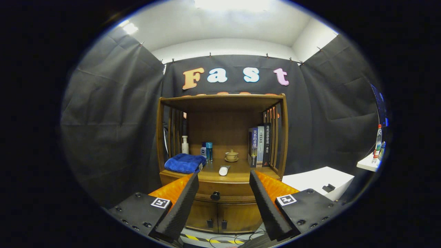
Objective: Pull open the drawer, take out the items inside it, and place them on the countertop above the cabinet.
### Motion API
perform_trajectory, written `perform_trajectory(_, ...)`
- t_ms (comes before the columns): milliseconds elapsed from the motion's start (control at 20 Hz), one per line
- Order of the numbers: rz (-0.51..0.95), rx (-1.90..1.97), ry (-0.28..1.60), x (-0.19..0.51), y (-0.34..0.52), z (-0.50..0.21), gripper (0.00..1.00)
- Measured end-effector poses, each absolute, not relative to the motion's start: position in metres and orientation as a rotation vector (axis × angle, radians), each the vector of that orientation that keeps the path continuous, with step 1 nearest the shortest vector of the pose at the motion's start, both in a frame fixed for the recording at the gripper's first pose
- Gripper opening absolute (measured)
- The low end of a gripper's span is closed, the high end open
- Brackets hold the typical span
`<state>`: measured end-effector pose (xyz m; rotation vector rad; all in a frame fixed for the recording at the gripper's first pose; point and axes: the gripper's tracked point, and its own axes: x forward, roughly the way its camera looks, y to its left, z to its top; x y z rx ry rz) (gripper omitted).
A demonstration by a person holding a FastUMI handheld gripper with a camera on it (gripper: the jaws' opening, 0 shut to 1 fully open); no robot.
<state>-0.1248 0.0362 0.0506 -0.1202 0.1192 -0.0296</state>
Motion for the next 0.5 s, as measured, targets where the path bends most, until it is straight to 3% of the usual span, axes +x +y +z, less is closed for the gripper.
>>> perform_trajectory(500,-0.025,-0.13,0.119,-0.1248,0.0429,0.0507,0.96)
